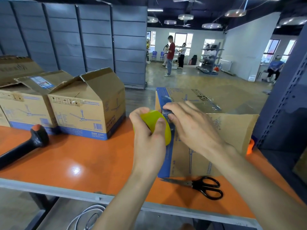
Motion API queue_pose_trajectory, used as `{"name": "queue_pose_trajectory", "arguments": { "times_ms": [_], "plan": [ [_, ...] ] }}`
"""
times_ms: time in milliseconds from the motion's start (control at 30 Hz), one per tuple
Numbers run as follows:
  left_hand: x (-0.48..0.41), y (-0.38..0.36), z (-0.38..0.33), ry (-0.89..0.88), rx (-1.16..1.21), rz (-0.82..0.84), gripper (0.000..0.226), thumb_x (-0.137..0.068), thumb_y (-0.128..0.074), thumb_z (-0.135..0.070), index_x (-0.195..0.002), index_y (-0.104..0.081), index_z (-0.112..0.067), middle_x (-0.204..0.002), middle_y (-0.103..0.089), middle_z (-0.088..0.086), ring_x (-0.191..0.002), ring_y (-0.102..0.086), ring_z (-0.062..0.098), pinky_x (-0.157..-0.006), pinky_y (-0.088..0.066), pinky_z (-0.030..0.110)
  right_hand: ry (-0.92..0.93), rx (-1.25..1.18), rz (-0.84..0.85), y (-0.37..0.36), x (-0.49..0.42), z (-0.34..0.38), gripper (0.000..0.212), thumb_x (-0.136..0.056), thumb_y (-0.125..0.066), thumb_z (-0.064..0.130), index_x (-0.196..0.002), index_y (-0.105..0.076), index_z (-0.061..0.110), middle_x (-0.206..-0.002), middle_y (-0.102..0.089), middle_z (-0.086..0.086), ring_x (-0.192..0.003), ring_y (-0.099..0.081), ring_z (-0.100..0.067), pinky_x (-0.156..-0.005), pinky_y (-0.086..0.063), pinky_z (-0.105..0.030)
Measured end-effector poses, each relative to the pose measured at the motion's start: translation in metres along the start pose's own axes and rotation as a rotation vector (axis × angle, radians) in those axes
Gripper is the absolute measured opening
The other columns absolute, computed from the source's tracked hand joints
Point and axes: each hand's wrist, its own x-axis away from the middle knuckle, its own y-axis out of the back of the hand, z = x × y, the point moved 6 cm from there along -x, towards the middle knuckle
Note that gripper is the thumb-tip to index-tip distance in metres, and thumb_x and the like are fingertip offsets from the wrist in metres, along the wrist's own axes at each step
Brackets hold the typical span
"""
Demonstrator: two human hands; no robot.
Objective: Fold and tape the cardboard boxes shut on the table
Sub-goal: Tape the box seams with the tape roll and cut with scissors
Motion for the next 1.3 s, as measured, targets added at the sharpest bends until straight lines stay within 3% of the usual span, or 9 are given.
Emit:
{"name": "queue_pose_trajectory", "arguments": {
  "times_ms": [133, 200, 267, 433, 600, 800, 967, 1100, 1300],
  "plan": [
    [-0.002, 0.003, -0.003, -0.034, -0.087, 0.031, 0.022, -0.102, -0.057, -0.02, -0.113, -0.041, -0.032, -0.082, -0.058, -0.034, -0.075, -0.055, -0.008, -0.068, -0.044, 0.017, 0.02, 0.031, -0.017, -0.001, 0.0, 0.002, 0.032, -0.102, -0.052, 0.016, -0.131, -0.064, 0.015, -0.128, -0.065, 0.003, -0.116, -0.056, -0.026, -0.082, -0.055, -0.045],
    [0.006, 0.007, -0.005, -0.07, -0.102, 0.021, 0.022, -0.101, -0.058, -0.022, -0.111, -0.042, -0.034, -0.087, -0.059, -0.033, -0.08, -0.056, -0.006, -0.068, -0.043, 0.013, 0.019, 0.035, -0.005, 0.0, 0.0, 0.001, 0.036, -0.1, -0.055, 0.011, -0.134, -0.063, 0.017, -0.129, -0.065, 0.003, -0.114, -0.056, -0.026, -0.08, -0.055, -0.044],
    [0.015, 0.012, -0.005, -0.079, -0.062, -0.004, 0.021, -0.097, -0.057, -0.028, -0.112, -0.043, -0.035, -0.09, -0.062, -0.026, -0.082, -0.059, -0.002, -0.071, -0.047, 0.019, 0.022, 0.042, 0.035, 0.002, -0.001, 0.003, 0.046, -0.097, -0.057, 0.005, -0.138, -0.059, 0.026, -0.128, -0.064, 0.006, -0.11, -0.053, -0.024, -0.078, -0.053, -0.042],
    [0.021, 0.017, -0.002, -0.088, -0.011, -0.046, 0.023, -0.094, -0.055, -0.028, -0.111, -0.044, -0.038, -0.094, -0.062, -0.025, -0.086, -0.059, -0.002, -0.074, -0.049, 0.018, -0.013, 0.013, 0.011, 0.006, -0.005, 0.011, 0.023, -0.106, -0.042, 0.034, -0.122, -0.059, 0.03, -0.115, -0.065, 0.01, -0.105, -0.052, -0.022, -0.077, -0.047, -0.038],
    [0.017, 0.013, 0.007, -0.001, 0.089, -0.017, 0.026, -0.094, -0.057, -0.026, -0.117, -0.045, -0.03, -0.119, -0.067, 0.003, -0.113, -0.065, 0.018, -0.093, -0.054, 0.047, -0.128, 0.086, -0.19, 0.002, -0.007, 0.021, 0.016, -0.1, -0.052, 0.032, -0.097, -0.06, 0.019, -0.089, -0.065, 0.003, -0.091, -0.057, -0.027, -0.065, -0.044, -0.036],
    [0.013, 0.017, 0.014, 0.014, 0.242, -0.007, 0.027, -0.092, -0.056, -0.018, -0.117, -0.049, -0.025, -0.118, -0.07, -0.001, -0.115, -0.067, 0.012, -0.084, -0.055, 0.023, -0.129, 0.258, -0.273, -0.006, -0.01, 0.027, 0.016, -0.083, -0.059, 0.03, -0.089, -0.055, 0.016, -0.082, -0.061, -0.001, -0.081, -0.058, -0.028, -0.063, -0.042, -0.034],
    [0.01, 0.022, 0.019, 0.053, 0.3, -0.038, 0.023, -0.091, -0.057, -0.02, -0.111, -0.051, -0.03, -0.116, -0.072, -0.003, -0.113, -0.068, 0.016, -0.088, -0.056, 0.035, -0.236, 0.241, -0.272, -0.011, -0.015, 0.032, 0.016, -0.074, -0.058, 0.02, -0.086, -0.052, 0.013, -0.079, -0.055, -0.004, -0.08, -0.053, -0.031, -0.071, -0.04, -0.039],
    [0.007, 0.028, 0.021, 0.065, 0.284, -0.044, 0.027, -0.094, -0.061, -0.015, -0.096, -0.059, -0.042, -0.095, -0.067, -0.018, -0.095, -0.064, 0.011, -0.077, -0.055, 0.03, -0.271, 0.203, -0.274, -0.01, -0.017, 0.033, 0.02, -0.067, -0.057, 0.017, -0.085, -0.05, 0.012, -0.079, -0.053, -0.003, -0.079, -0.05, -0.03, -0.07, -0.04, -0.039],
    [0.007, 0.028, 0.023, 0.092, 0.258, -0.023, 0.022, -0.101, -0.055, -0.007, -0.109, -0.053, -0.028, -0.097, -0.069, -0.02, -0.093, -0.066, 0.005, -0.073, -0.055, 0.023, -0.285, 0.146, -0.276, -0.011, -0.011, 0.033, 0.022, -0.071, -0.061, 0.015, -0.092, -0.055, 0.012, -0.086, -0.055, -0.004, -0.083, -0.049, -0.029, -0.075, -0.037, -0.036]
  ]
}}
